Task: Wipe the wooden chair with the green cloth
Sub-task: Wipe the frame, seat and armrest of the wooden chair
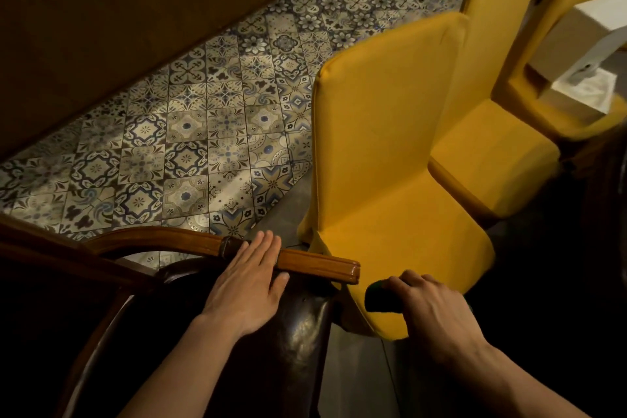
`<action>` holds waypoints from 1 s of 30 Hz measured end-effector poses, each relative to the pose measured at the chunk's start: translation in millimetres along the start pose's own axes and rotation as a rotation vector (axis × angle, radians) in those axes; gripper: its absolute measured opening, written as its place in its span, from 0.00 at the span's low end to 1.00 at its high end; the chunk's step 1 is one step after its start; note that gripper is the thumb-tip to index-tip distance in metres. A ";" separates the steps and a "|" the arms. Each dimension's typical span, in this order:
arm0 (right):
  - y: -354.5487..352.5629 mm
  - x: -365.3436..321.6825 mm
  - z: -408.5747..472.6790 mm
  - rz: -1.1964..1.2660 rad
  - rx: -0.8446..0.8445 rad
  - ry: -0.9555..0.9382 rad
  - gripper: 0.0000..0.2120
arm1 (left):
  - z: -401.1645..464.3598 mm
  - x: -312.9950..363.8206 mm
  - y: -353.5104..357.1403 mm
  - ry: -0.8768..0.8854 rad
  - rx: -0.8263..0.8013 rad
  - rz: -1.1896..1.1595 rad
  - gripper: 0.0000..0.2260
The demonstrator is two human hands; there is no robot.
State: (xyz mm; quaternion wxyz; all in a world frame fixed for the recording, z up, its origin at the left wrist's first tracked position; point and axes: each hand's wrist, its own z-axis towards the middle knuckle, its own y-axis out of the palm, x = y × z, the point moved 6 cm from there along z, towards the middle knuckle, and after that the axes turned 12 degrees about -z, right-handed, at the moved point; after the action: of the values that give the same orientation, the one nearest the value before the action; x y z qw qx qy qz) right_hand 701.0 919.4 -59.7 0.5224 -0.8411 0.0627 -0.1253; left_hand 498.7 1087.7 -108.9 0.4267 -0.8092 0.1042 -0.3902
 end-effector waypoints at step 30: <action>-324.2 -103.9 -201.9 0.084 0.608 -0.045 0.14 | -247.9 175.3 -275.0 0.431 0.493 0.131 0.19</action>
State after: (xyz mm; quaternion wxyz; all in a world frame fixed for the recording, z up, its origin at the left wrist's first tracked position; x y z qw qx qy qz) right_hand 537.1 914.4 300.6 0.7560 -0.6456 0.0455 -0.0979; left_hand 393.1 1017.5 280.6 0.6017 -0.5723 0.1462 -0.5376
